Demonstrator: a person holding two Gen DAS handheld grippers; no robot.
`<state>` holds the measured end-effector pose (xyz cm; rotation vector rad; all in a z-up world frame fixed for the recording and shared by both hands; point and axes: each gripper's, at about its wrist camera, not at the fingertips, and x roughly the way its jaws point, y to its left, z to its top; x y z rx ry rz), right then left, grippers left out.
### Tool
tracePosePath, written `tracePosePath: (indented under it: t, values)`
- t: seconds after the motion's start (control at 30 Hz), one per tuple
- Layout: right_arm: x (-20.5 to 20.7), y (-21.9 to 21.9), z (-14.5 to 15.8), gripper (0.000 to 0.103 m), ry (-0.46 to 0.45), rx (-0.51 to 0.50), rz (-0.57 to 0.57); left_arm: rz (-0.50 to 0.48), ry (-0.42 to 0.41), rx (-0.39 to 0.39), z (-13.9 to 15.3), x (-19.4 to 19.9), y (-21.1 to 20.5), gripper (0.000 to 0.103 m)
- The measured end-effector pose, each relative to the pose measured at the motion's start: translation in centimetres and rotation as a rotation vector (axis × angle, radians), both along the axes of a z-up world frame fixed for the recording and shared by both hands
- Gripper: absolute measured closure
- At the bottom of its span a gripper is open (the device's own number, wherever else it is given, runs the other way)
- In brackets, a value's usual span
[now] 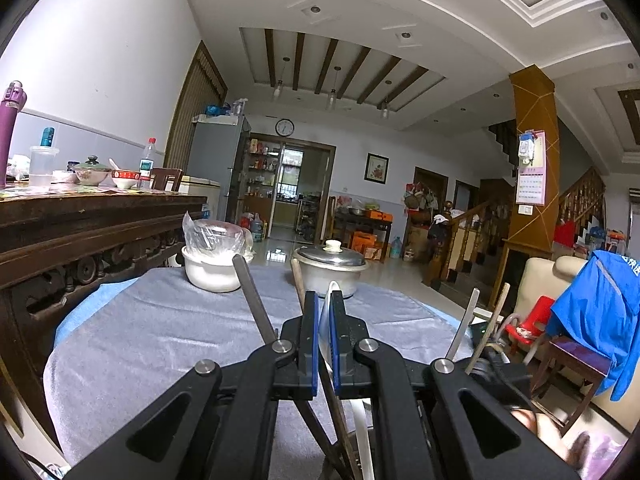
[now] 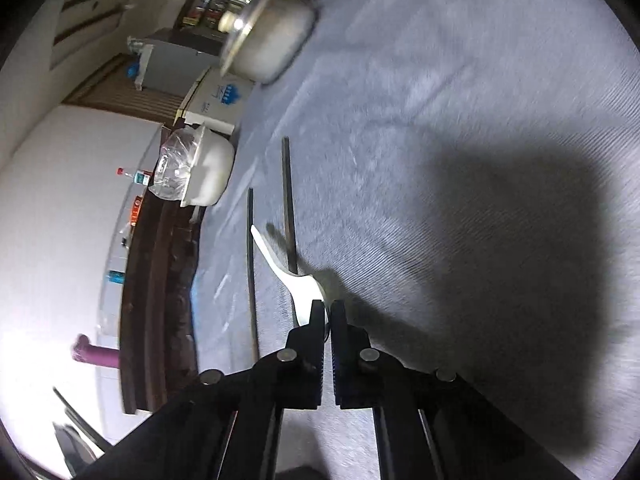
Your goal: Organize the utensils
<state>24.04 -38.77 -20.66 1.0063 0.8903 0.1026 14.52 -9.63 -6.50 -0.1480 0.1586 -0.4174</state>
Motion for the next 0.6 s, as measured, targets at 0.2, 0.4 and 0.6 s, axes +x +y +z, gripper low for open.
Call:
tracePosePath:
  t: [0.2,0.4,0.6]
  values:
    - [-4.9,-2.9,5.0,0.100,-0.100,-0.200,-0.098,-0.014,-0.007,-0.001,0.2,-0.3,0.1,0.099]
    - [-11.6,-5.9,11.0,0.100,-0.220,-0.351,-0.182,-0.013,-0.005,0.000,0.9,-0.5,0.4,0.099]
    - [-17.2,-6.8,17.4,0.100,-0.337,-0.454,-0.162,0.004,-0.048,0.024,2.9,-1.6,0.9,0.079]
